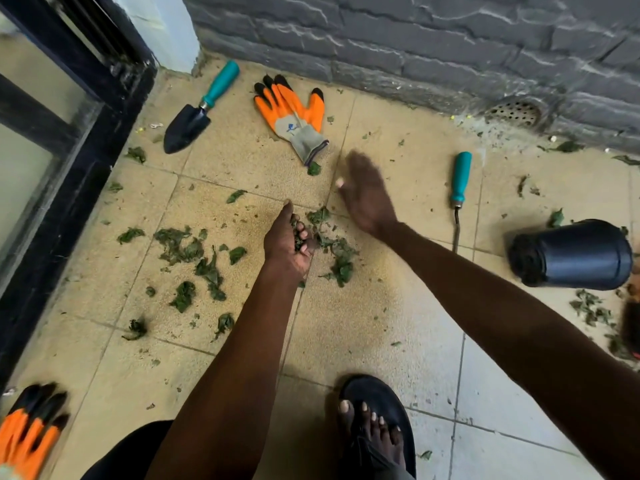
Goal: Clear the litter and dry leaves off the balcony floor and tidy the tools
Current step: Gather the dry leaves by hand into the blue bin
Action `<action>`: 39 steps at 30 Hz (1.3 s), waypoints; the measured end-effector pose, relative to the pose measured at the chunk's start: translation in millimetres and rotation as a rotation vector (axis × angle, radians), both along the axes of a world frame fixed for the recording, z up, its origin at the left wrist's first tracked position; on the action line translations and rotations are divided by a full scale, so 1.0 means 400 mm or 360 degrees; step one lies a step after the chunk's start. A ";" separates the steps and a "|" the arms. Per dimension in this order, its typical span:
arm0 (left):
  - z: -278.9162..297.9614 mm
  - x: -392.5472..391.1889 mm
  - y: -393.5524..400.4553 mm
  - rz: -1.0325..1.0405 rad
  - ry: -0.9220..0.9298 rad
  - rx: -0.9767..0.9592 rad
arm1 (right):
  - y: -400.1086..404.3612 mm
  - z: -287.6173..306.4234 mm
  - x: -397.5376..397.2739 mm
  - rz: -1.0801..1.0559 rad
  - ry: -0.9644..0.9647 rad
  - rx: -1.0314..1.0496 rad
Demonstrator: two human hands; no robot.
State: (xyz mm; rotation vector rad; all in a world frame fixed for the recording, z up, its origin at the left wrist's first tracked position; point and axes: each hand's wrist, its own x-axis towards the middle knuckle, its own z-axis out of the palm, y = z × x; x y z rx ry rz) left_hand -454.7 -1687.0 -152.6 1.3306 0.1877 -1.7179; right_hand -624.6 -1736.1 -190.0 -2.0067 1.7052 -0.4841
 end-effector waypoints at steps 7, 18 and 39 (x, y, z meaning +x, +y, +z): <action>-0.008 0.022 0.001 -0.0014 0.0000 0.0020 | -0.245 0.001 -0.090 -0.0427 0.0037 0.0335; -0.012 0.112 0.066 0.0159 -0.0005 0.0055 | 0.030 -0.021 0.157 0.0677 0.0244 0.0219; 0.046 0.229 0.218 0.0382 -0.0093 0.0077 | 0.334 0.003 0.305 -0.0105 -0.0256 0.0113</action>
